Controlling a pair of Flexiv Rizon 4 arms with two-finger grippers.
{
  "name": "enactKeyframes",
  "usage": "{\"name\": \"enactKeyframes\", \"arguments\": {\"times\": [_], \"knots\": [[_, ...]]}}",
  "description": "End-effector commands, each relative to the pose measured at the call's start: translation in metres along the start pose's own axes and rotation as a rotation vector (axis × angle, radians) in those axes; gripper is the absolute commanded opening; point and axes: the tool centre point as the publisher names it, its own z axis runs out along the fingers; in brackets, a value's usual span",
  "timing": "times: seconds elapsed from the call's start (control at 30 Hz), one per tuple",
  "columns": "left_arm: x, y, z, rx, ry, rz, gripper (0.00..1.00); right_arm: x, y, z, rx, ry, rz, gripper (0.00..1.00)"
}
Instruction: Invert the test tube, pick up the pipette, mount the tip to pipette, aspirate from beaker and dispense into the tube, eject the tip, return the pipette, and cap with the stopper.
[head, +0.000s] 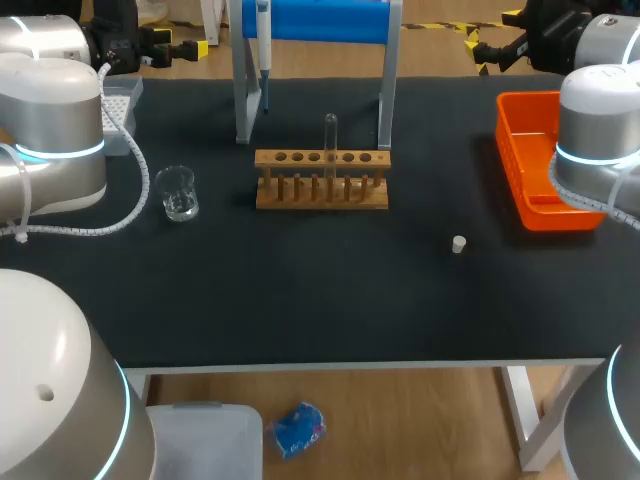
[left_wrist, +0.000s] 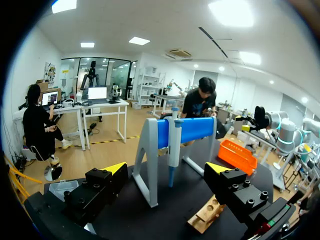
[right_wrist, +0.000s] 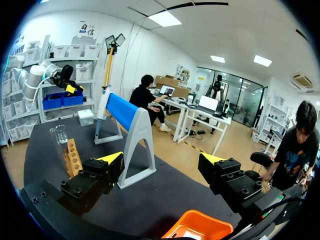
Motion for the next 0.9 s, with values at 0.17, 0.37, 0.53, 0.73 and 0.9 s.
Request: {"name": "enactKeyframes", "arguments": {"times": [0.17, 0.37, 0.53, 0.73, 0.9], "knots": [[0.0004, 0.001, 0.0004, 0.004, -0.003, 0.001, 1.0, -0.0003, 0.0007, 0.0002, 0.004, 0.001, 0.0, 1.0], [0.0004, 0.001, 0.0004, 0.004, -0.003, 0.001, 1.0, -0.0003, 0.0007, 0.0002, 0.004, 0.001, 0.0, 1.0], [0.0004, 0.001, 0.0004, 0.004, -0.003, 0.001, 1.0, -0.0003, 0.0007, 0.0002, 0.004, 0.001, 0.0, 1.0], [0.0004, 0.001, 0.0004, 0.004, -0.003, 0.001, 1.0, -0.0003, 0.0007, 0.0002, 0.004, 0.001, 0.0, 1.0], [0.0102, -0.0043, -0.0007, 0.073, 0.125, 0.037, 1.0, 0.0088, 0.0066, -0.0034, -0.048, 0.093, -0.004, 1.0]]}}
